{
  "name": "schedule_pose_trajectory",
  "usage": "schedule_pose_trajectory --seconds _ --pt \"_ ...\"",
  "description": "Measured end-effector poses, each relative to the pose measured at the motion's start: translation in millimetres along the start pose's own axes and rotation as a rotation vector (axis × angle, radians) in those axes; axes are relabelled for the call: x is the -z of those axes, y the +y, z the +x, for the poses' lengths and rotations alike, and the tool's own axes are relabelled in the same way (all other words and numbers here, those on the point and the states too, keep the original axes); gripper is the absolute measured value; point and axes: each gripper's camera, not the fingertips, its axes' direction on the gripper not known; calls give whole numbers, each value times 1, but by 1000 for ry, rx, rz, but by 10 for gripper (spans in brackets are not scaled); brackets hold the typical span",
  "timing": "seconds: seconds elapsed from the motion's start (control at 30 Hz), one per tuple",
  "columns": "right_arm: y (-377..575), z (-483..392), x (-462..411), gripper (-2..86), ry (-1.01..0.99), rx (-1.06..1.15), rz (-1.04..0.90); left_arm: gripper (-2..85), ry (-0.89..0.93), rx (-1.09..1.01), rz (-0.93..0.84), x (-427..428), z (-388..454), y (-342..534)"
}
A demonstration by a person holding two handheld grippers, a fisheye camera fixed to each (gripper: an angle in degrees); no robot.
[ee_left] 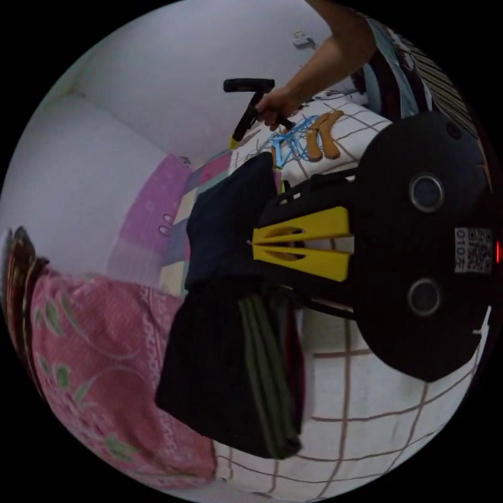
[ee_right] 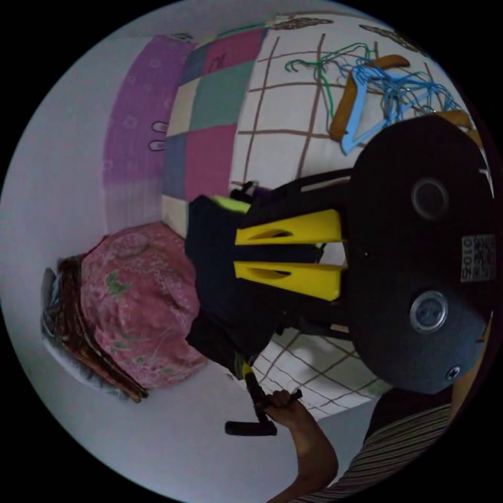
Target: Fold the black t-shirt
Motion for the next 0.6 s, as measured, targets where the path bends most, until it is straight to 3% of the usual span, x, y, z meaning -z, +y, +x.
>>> schedule_pose_trajectory --seconds 0.13,0.3,0.47,0.6 --pt "51 -31 -50 63 -3 -19 -201 -1 -151 -39 -179 -50 21 10" --pt "115 -71 -59 64 20 6 -235 -2 -205 -134 -275 -69 46 38" --pt "192 -134 -10 65 87 64 -80 -2 -241 -276 -85 1 97 80" --pt "298 -212 27 66 259 91 -59 -2 -277 -371 19 67 142 136"
